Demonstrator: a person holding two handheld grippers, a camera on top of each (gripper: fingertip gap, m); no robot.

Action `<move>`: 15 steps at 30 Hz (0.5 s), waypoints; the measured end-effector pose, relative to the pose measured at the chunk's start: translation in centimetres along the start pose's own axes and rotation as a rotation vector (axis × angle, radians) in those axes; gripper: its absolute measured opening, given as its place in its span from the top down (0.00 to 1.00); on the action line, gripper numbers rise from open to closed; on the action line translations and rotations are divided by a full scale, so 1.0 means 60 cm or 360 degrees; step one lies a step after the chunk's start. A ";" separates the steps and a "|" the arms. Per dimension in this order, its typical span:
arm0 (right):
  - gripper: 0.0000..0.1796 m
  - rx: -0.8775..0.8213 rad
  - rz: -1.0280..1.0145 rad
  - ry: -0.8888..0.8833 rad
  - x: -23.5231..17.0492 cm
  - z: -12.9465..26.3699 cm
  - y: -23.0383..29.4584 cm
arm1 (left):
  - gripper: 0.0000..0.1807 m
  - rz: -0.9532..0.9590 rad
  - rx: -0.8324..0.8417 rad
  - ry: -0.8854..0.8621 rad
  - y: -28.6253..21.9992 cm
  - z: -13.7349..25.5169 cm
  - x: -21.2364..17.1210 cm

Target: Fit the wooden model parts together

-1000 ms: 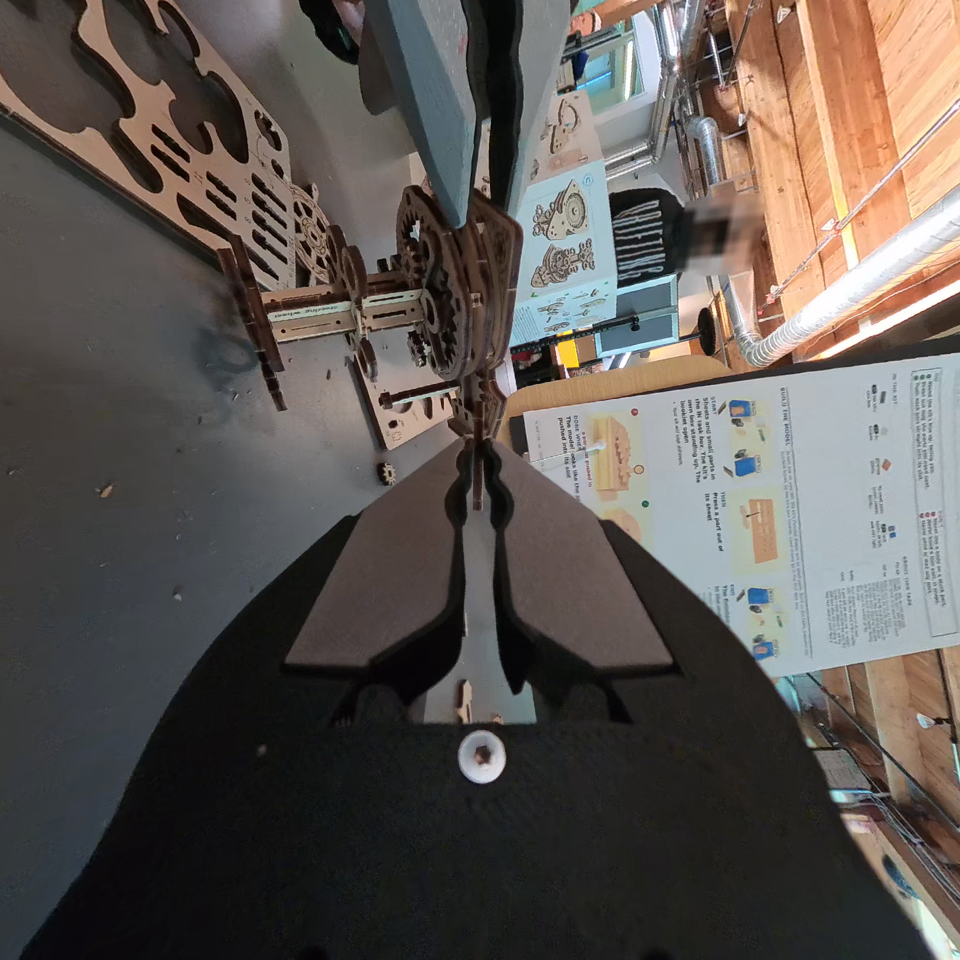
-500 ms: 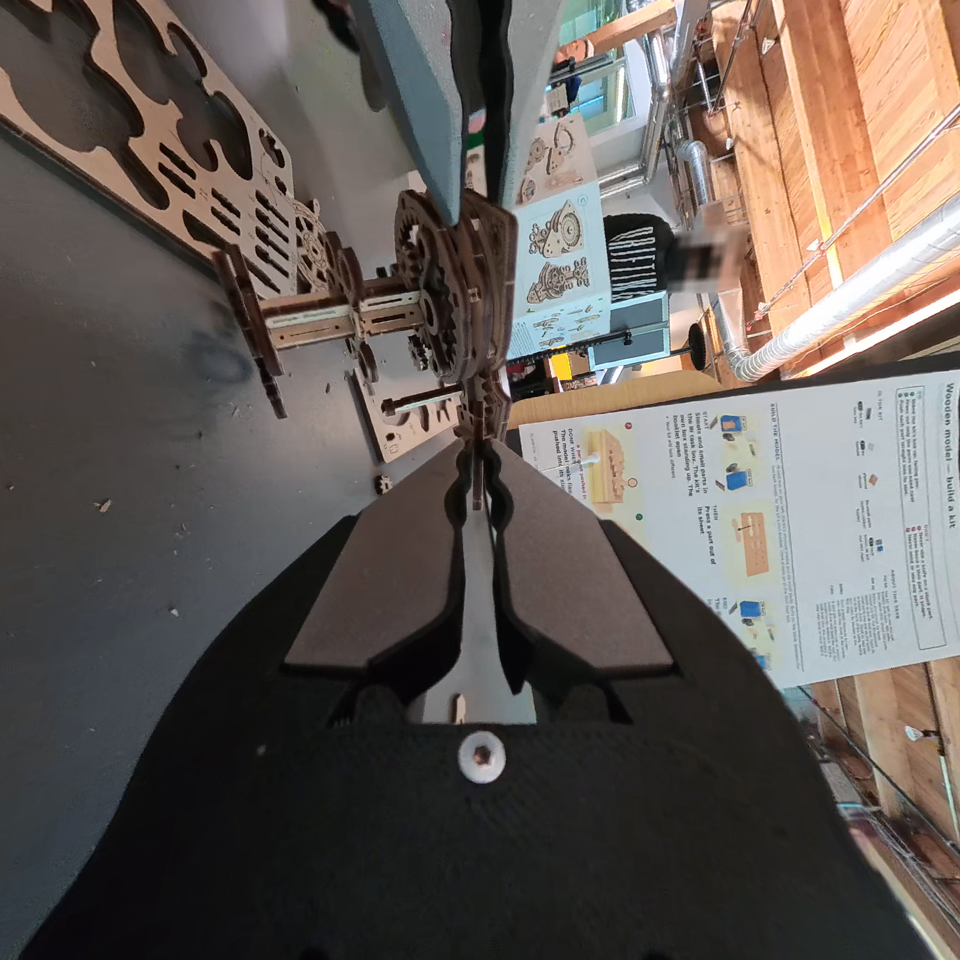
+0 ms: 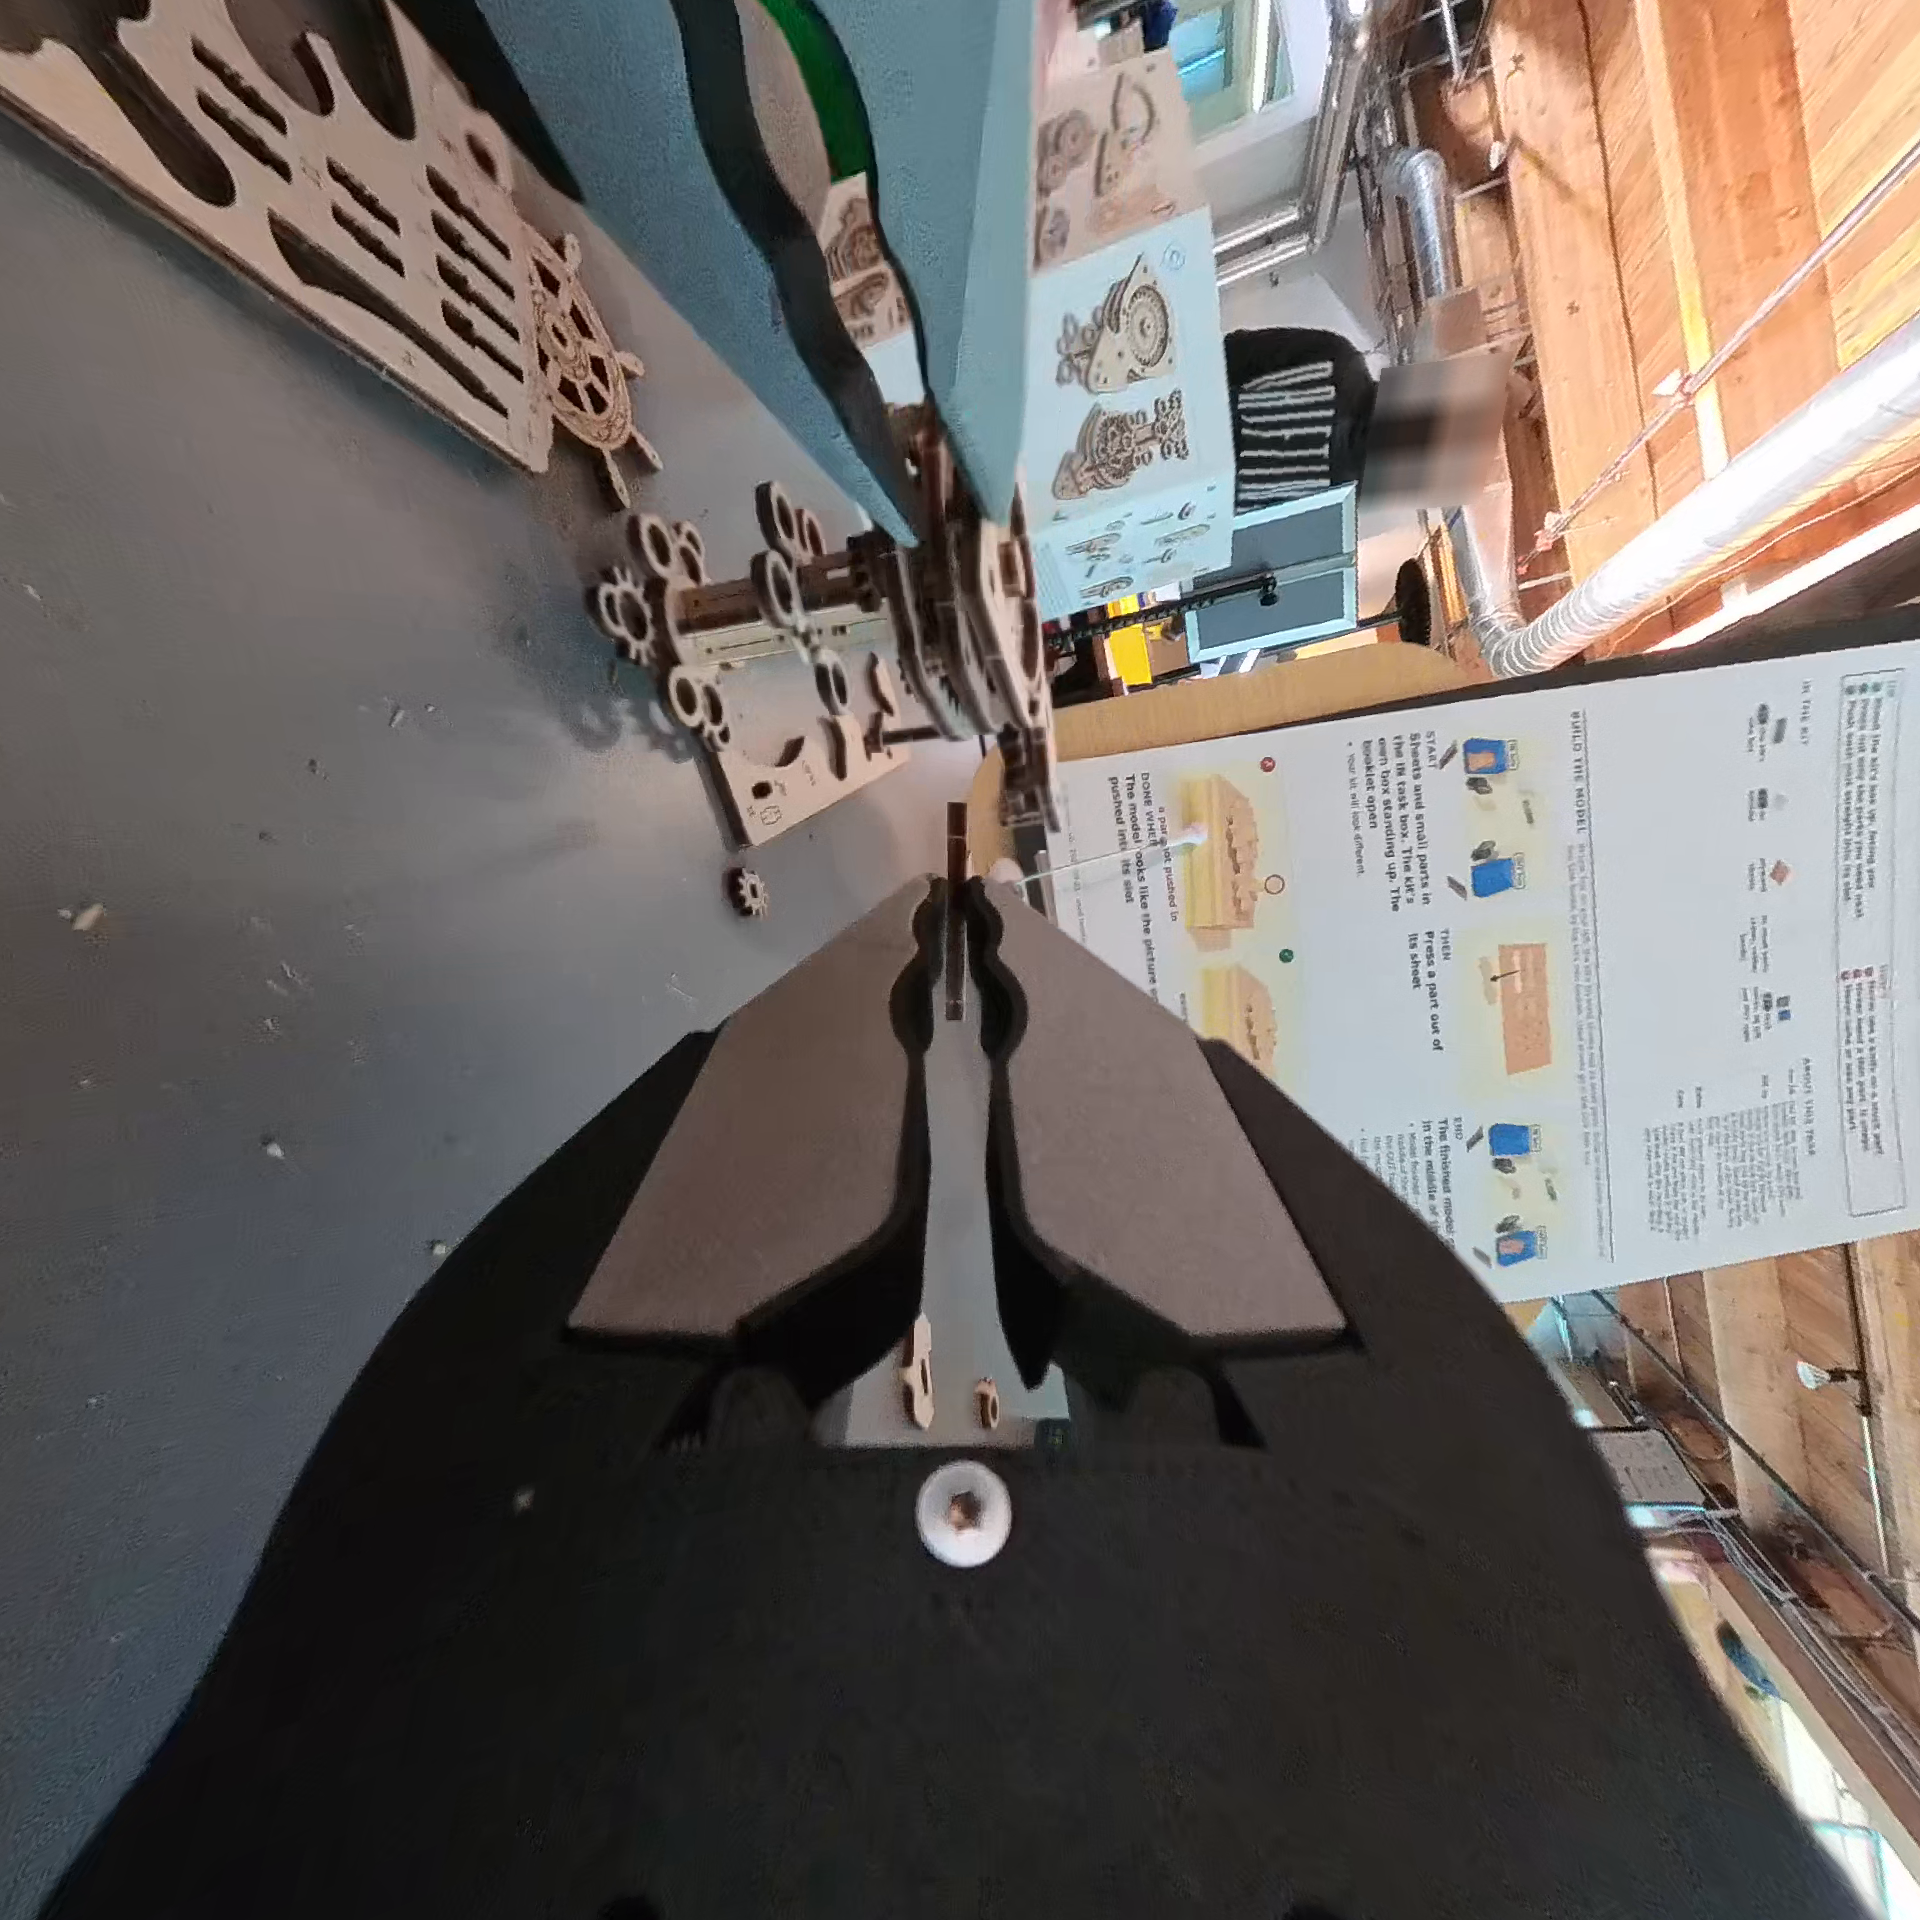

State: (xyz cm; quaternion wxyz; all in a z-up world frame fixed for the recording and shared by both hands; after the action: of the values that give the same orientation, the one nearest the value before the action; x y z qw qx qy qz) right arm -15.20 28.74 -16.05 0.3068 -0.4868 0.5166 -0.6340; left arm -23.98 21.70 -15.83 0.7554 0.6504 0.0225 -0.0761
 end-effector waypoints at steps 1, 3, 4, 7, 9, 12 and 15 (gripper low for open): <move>1.00 0.0004 0.0007 0.0002 -0.001 0.000 0.001 | 0.95 0.0004 0.0007 -0.0016 -0.002 0.000 0.005; 1.00 0.0009 0.0016 0.0002 0.000 0.000 0.004 | 0.95 0.0061 -0.0001 -0.0060 -0.004 0.003 0.014; 1.00 0.0012 0.0024 -0.0001 0.001 0.000 0.005 | 0.95 0.0083 -0.0005 -0.0076 -0.003 0.006 0.016; 1.00 0.0011 0.0067 -0.0003 0.003 0.000 0.009 | 0.95 0.0155 -0.0021 -0.0171 -0.009 0.019 0.020; 1.00 0.0012 0.0085 -0.0005 0.004 0.001 0.011 | 0.95 0.0148 -0.0008 -0.0249 -0.013 0.030 0.020; 1.00 0.0023 0.0080 -0.0005 0.002 0.000 0.012 | 0.95 0.0009 0.0038 -0.0345 -0.020 0.044 0.017; 1.00 0.0025 0.0080 0.0005 -0.004 -0.002 0.011 | 0.95 -0.0011 0.0048 -0.0461 -0.022 0.054 0.015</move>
State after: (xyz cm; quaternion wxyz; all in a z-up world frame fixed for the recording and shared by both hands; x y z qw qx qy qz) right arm -15.31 28.78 -16.75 0.3257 -0.4702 0.5241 -0.6310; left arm -23.48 18.21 -16.74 0.7406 0.6439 -0.0856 -0.1722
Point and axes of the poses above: each gripper's, where its closed fingertips meet, z back along the fingers, x out of its top, y = z × x across the jaws, the point moved 5 cm from there along z, back along the fingers, and after that the axes turned 10 degrees about -x, right-handed, at the moved point
